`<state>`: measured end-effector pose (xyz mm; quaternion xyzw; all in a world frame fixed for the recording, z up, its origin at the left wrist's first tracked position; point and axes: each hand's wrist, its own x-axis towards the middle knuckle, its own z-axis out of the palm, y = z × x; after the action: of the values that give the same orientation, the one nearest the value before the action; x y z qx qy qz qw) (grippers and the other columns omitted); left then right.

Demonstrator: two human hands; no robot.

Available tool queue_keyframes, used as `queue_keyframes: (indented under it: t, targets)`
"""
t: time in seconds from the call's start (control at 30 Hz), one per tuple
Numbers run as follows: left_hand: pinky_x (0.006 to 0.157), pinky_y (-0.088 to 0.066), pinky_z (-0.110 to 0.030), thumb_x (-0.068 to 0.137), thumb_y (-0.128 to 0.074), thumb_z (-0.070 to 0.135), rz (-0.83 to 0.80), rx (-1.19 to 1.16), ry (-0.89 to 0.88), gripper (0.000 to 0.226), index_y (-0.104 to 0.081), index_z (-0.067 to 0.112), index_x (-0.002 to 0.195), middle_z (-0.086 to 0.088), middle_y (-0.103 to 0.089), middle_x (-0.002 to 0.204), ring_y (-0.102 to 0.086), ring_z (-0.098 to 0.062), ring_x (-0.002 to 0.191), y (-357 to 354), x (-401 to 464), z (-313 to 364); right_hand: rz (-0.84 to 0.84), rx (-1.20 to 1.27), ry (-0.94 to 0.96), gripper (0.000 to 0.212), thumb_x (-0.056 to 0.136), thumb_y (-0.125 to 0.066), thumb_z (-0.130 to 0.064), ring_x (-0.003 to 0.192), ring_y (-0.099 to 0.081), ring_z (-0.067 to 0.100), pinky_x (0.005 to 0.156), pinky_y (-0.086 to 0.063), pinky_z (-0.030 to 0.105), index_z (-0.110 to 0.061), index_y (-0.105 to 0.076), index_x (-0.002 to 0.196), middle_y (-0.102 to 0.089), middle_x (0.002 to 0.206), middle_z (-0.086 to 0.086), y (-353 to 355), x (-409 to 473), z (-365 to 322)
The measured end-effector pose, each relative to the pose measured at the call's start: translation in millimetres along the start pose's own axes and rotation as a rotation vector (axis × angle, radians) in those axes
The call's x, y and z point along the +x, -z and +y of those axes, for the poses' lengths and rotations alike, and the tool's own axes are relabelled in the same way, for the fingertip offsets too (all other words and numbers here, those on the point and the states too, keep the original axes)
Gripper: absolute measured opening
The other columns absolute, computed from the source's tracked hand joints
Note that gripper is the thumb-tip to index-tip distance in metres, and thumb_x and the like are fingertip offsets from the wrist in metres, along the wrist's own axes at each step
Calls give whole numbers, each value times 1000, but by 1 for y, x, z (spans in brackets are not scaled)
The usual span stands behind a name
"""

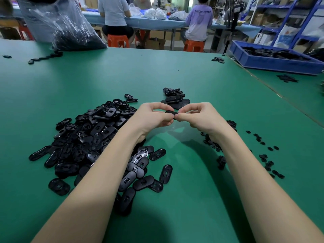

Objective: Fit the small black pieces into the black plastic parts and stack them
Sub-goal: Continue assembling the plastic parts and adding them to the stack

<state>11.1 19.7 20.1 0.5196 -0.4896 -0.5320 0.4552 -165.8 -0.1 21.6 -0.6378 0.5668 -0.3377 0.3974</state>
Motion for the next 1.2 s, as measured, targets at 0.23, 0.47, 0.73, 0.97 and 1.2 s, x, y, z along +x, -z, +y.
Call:
queue_keyframes:
  t: [0.23,0.47,0.73,0.97,1.2]
  targets:
    - [85,-58,-28,84,-69,-5,19,76,-17,18,-71,8,95,-16,-71,80,-63,-20,72,-1,0,-3,50,10,-21,10,76,-82,-26,41,-39,1,40,-28,10,-23,-74,72,-57,57,-14,-3,2,2]
    - [80,-58,-25,83,-70,-5,79,137,-30,18,-71,12,87,-10,-71,75,-64,-15,66,-6,0,-5,94,-36,7,13,75,-82,-26,52,-47,4,52,-34,19,-21,-71,73,-58,59,-10,-8,5,7]
    - [85,-57,-31,83,-74,1,135,152,-71,16,-71,16,86,-3,-73,70,-64,-12,64,-8,4,-6,169,-86,140,20,67,-83,-37,48,-49,-4,55,-40,17,-26,-68,73,-63,57,-16,-12,4,7]
    - [93,-58,-38,86,-69,2,132,-7,-40,16,-69,10,100,-10,-73,78,-66,-19,71,-1,11,-8,207,-309,369,18,77,-77,-36,56,-47,2,62,-45,28,-38,-68,93,-70,78,-20,-15,11,7]
    - [76,-60,-31,91,-69,20,192,113,-55,6,-68,17,96,0,-69,85,-68,-12,70,11,20,-13,328,-389,68,13,79,-73,-37,96,-66,13,72,-44,27,-38,-72,93,-71,88,-19,-8,62,-5]
